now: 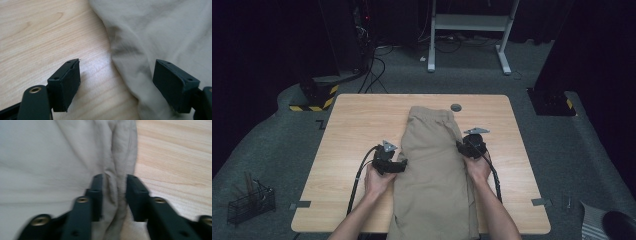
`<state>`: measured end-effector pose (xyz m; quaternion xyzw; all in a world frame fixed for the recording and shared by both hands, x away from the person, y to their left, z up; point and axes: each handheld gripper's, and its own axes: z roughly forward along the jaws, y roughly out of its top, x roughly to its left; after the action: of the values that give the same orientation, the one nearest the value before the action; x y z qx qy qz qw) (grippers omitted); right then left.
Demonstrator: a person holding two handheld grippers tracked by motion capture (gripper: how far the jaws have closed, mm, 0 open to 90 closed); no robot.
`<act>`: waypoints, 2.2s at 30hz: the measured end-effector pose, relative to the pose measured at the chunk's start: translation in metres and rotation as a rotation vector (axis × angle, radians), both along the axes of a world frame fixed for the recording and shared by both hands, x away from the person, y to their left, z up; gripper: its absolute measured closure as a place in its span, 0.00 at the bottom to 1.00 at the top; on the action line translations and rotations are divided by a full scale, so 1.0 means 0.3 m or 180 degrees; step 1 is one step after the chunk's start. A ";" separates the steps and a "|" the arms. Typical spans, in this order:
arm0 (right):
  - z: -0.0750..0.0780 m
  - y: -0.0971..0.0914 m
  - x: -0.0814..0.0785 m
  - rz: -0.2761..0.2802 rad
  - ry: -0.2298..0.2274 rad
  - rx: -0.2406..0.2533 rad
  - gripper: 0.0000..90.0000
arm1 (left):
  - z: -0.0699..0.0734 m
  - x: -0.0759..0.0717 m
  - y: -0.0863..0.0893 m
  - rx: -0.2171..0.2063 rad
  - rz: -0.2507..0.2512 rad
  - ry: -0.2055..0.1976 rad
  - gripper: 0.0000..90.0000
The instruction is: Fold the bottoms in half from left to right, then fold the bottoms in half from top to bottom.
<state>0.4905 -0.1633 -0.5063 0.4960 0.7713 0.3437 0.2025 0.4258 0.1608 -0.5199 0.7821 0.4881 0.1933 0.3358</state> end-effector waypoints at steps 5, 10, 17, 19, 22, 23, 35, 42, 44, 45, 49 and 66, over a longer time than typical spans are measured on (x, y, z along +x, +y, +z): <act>0.056 0.010 -0.149 0.0348 -0.0213 0.0131 0.70 | 0.046 -0.091 -0.009 -0.0137 -0.0314 -0.0112 0.25; 0.024 0.033 -0.252 0.0687 -0.0073 0.0078 0.72 | 0.024 -0.138 -0.034 -0.0030 -0.0489 -0.0085 0.26; -0.038 0.015 -0.279 0.0697 -0.0013 -0.0154 0.71 | -0.005 -0.126 -0.016 0.0013 -0.0378 0.0034 0.24; -0.037 0.010 -0.284 0.0692 -0.0038 -0.0222 0.67 | -0.005 -0.124 -0.008 0.0007 -0.0365 0.0034 0.23; -0.031 0.003 -0.291 0.0610 -0.0093 -0.0209 0.60 | -0.002 -0.114 0.007 -0.0104 -0.0324 0.0042 0.22; -0.028 -0.004 -0.291 0.0568 -0.0141 -0.0147 0.59 | 0.001 -0.108 0.014 -0.0146 -0.0294 0.0045 0.22; -0.017 -0.074 -0.218 0.0069 -0.0130 0.0147 0.43 | 0.001 -0.003 0.052 -0.0383 -0.0034 0.0166 0.25; -0.032 -0.079 -0.162 -0.0084 0.0047 0.0228 0.37 | 0.004 0.044 0.027 -0.0346 -0.0005 0.0192 0.24; -0.039 -0.072 -0.150 -0.0118 0.0084 0.0188 0.33 | 0.005 0.053 0.017 -0.0340 -0.0005 0.0205 0.23; -0.041 -0.069 -0.146 -0.0125 0.0087 0.0153 0.33 | 0.004 0.055 0.014 -0.0353 -0.0006 0.0200 0.23; -0.047 -0.055 -0.131 -0.0125 0.0110 0.0114 0.33 | 0.003 0.057 0.000 -0.0291 -0.0030 0.0175 0.23; -0.036 -0.025 -0.121 0.0084 0.0122 -0.0099 0.52 | 0.009 0.064 -0.039 0.0021 -0.0131 0.0122 0.33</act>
<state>0.4542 -0.1709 -0.5172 0.4891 0.7868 0.3247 0.1908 0.4452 0.1493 -0.5173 0.7967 0.4776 0.1730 0.3276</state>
